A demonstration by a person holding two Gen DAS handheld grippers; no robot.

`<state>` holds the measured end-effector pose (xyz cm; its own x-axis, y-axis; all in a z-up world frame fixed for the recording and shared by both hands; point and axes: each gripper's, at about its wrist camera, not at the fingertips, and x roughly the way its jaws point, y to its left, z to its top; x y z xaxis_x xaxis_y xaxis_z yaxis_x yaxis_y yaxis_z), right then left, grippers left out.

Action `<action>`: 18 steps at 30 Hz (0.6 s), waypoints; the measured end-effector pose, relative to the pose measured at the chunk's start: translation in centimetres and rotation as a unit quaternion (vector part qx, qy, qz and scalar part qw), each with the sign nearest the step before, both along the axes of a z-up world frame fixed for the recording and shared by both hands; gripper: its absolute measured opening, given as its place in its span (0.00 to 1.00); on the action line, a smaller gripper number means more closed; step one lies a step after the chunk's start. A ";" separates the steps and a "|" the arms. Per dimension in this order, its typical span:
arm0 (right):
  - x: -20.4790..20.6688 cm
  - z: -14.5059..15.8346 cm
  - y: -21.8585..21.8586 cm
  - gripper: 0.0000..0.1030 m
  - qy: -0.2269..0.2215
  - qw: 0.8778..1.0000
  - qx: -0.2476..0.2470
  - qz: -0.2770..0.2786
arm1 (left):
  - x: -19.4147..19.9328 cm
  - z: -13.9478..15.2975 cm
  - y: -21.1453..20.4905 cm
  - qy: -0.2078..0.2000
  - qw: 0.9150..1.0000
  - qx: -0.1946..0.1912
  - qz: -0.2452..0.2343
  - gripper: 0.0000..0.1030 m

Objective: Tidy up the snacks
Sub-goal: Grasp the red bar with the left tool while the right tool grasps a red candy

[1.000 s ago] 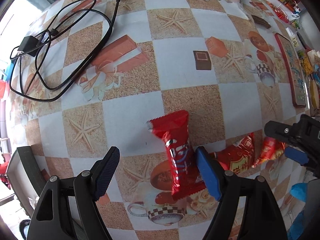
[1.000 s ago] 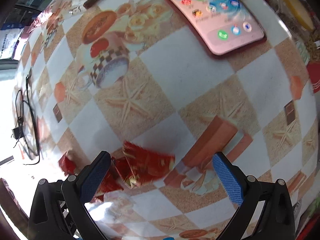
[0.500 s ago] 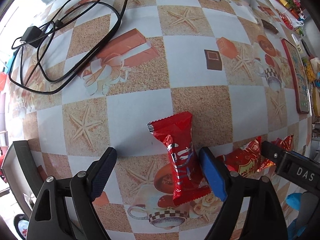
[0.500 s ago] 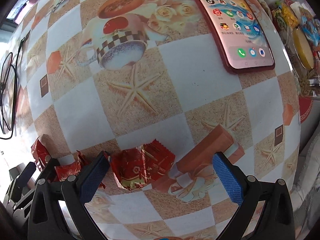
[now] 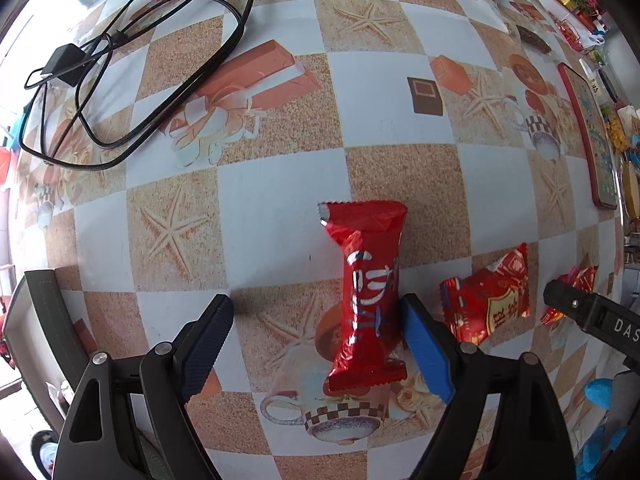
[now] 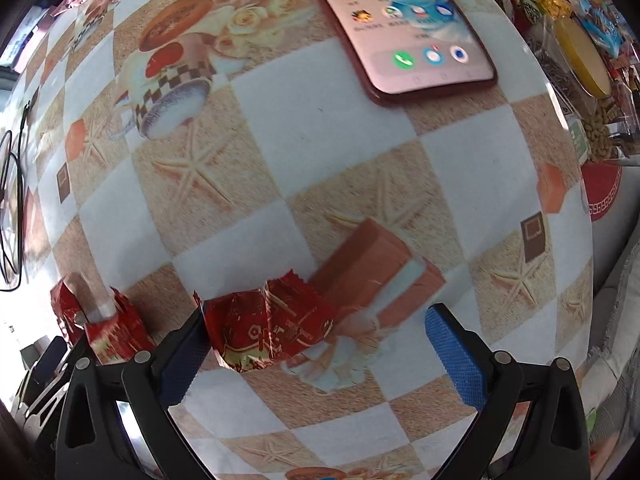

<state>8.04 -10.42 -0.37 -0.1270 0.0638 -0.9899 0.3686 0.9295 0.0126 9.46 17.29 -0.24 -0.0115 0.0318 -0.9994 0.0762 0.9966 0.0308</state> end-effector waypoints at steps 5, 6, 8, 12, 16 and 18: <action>-1.7 -0.5 -0.6 1.00 0.001 1.000 0.003 0.011 | -0.9 -0.5 0.8 0.009 1.000 0.000 0.012 0.94; -2.0 -0.6 -0.5 1.00 0.006 1.000 0.006 0.015 | -0.9 -0.6 1.0 0.010 1.000 -0.002 0.015 0.94; -2.1 -0.6 -0.5 1.00 0.017 0.999 0.011 0.030 | -1.3 -0.6 0.9 0.006 1.000 0.001 0.010 0.94; -2.9 -0.3 0.6 0.91 -0.001 0.998 0.004 0.068 | -1.9 -0.1 0.5 -0.002 1.000 -0.005 0.000 0.82; -3.8 1.3 1.8 0.53 -0.029 0.994 0.001 0.101 | -2.5 0.8 -0.6 -0.016 0.999 -0.008 -0.028 0.39; -4.0 1.6 1.8 0.38 -0.035 0.994 0.015 0.107 | -2.7 1.0 -0.8 -0.014 0.999 -0.012 -0.034 0.22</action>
